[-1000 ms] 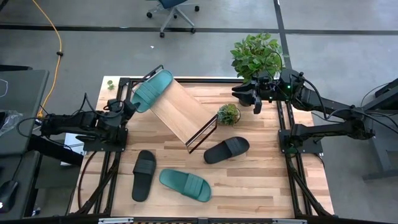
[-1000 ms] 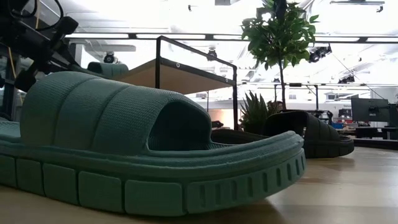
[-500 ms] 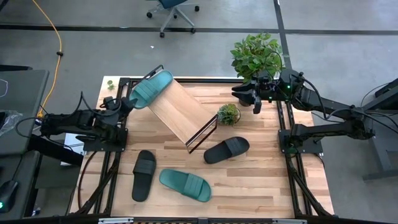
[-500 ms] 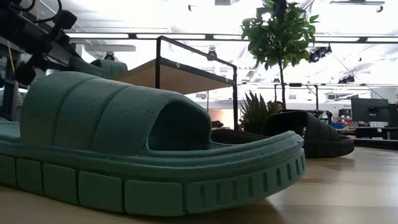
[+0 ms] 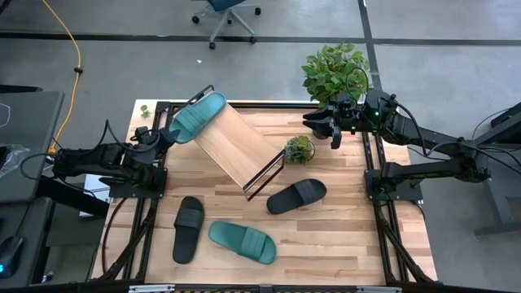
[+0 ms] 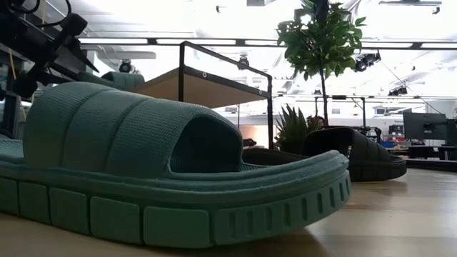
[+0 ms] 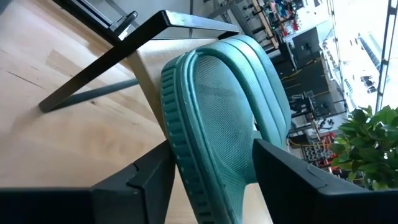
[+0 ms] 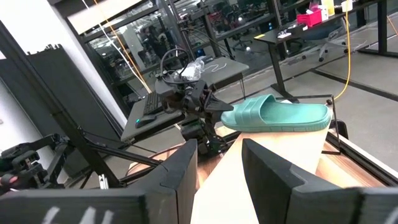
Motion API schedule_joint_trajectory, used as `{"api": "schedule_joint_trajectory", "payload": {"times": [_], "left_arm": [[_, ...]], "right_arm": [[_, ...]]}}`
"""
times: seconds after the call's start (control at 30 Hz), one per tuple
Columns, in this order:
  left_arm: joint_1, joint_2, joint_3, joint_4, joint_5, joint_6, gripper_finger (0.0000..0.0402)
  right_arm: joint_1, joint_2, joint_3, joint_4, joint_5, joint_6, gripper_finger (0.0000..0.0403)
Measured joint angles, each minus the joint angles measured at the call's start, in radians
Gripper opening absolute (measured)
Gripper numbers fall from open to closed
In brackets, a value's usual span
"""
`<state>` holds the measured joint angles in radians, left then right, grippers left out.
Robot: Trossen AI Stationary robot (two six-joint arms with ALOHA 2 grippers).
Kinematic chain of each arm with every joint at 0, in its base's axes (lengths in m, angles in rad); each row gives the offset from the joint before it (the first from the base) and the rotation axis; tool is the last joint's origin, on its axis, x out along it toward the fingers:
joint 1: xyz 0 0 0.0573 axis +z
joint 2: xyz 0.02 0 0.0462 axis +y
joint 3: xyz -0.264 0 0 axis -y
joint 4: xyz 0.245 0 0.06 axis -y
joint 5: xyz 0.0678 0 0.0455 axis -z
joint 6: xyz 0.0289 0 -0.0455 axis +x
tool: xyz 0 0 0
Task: Pick and place slippers onto the shelf
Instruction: Put the right green pair of slippers on the shelf
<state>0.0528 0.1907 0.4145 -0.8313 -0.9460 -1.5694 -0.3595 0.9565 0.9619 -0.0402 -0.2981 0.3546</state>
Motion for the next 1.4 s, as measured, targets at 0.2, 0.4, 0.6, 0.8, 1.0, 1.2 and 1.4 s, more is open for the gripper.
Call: {"api": "schedule_joint_trajectory", "payload": {"times": [0.2,0.4,0.6,0.8,1.0,1.2,1.4], "left_arm": [[0.000,0.000,0.000,-0.019,0.039,0.006,0.0225],[0.000,0.000,0.000,-0.018,0.112,0.031,0.0215],[0.000,0.000,0.000,-0.018,0.137,0.046,0.0201],[0.000,0.000,0.000,-0.018,0.208,0.058,0.0198],[0.000,0.000,0.000,-0.017,0.267,0.057,0.0198],[0.000,0.000,0.000,-0.019,0.335,0.057,0.0198],[0.000,0.000,0.001,-0.021,0.352,0.058,0.0198]], "right_arm": [[0.000,0.000,0.000,0.000,0.000,0.000,0.0119],[0.000,0.000,0.000,0.000,0.000,0.000,0.0119],[0.000,0.000,0.000,0.000,-0.001,-0.008,0.0119],[0.000,0.000,0.000,0.000,-0.002,-0.007,0.0119],[0.000,0.000,0.000,0.000,-0.008,-0.010,0.0119],[0.000,0.000,0.000,0.000,-0.007,-0.015,0.0119],[0.000,0.000,0.000,0.000,-0.006,-0.015,0.0119]]}}
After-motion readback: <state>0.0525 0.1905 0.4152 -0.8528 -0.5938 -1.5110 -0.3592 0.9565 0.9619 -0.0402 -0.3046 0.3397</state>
